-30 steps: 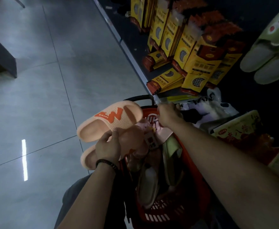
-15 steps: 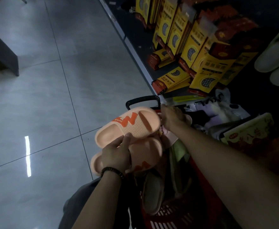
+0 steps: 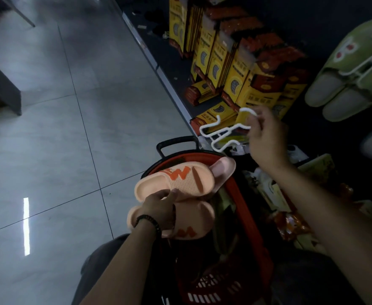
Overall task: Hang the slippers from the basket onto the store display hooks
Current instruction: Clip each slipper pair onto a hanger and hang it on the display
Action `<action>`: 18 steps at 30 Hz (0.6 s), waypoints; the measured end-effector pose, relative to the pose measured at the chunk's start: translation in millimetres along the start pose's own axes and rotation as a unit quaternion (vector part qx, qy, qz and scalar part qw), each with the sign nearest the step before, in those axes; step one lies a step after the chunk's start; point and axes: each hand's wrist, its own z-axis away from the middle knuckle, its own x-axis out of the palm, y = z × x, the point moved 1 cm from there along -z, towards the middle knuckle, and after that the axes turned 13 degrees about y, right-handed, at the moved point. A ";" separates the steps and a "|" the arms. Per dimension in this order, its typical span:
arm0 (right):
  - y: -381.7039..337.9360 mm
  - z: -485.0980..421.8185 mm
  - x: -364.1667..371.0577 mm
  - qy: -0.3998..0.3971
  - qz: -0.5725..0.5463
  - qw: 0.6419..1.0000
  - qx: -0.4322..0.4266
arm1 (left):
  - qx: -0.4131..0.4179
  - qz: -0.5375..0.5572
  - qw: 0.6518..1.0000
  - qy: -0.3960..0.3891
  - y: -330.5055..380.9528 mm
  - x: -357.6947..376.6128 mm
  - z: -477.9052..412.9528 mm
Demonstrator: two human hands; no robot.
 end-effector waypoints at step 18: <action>72.0 192.2 -6.4 0.100 -0.265 0.762 0.582 | 0.007 -0.036 0.999 -0.030 20.5 12.0 45.0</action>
